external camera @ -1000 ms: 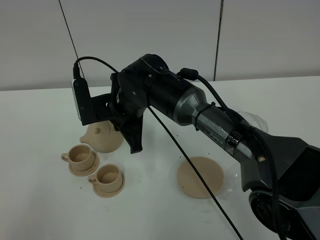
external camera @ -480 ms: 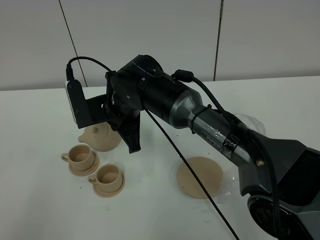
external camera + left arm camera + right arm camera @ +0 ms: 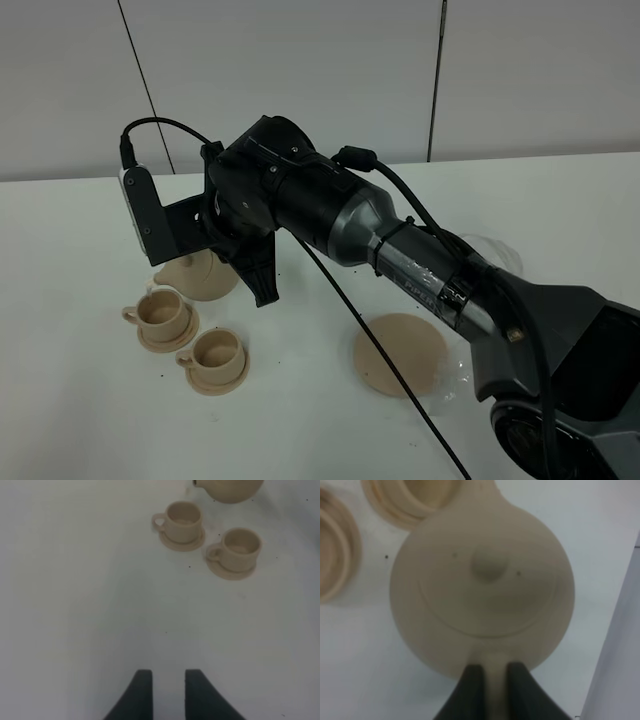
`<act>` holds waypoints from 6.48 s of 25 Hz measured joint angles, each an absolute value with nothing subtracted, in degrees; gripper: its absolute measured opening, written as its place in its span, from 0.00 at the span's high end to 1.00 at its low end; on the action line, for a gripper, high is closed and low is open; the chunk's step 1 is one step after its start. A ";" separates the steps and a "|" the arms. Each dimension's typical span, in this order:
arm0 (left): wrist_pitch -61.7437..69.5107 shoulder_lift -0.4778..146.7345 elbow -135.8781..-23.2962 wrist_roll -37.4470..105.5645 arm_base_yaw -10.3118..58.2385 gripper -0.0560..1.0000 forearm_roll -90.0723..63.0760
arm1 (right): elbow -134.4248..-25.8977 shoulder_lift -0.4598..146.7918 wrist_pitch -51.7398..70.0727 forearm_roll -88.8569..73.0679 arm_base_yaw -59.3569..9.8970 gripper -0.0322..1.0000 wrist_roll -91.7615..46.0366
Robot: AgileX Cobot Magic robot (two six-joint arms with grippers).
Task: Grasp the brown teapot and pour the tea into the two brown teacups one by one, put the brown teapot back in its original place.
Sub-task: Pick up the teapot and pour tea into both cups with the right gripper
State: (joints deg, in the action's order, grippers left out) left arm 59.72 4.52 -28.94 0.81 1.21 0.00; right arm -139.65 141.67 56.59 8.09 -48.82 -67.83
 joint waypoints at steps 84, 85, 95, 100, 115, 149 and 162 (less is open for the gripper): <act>59.72 4.52 -28.94 0.81 1.21 0.73 0.00 | -139.65 143.41 53.89 21.44 -54.04 0.88 -68.05; 59.72 4.52 -28.94 0.81 1.21 0.73 0.00 | -139.65 143.44 53.77 21.57 -54.04 0.88 -68.05; 59.72 4.52 -28.94 0.81 1.21 0.73 0.00 | -139.65 144.16 53.64 23.56 -54.04 0.88 -67.39; 59.72 4.52 -28.94 0.82 1.21 0.73 0.00 | -139.65 144.16 53.64 24.01 -54.04 0.88 -67.39; 59.72 4.52 -28.94 0.82 1.21 0.73 0.00 | -139.65 144.16 53.86 24.32 -54.04 0.88 -67.00; 59.72 4.52 -28.94 0.82 1.21 0.73 0.00 | -139.65 144.63 54.51 27.84 -55.78 0.88 -66.28; 59.72 4.52 -28.94 0.82 1.21 0.73 0.00 | -139.65 144.63 54.99 28.68 -55.78 0.88 -66.33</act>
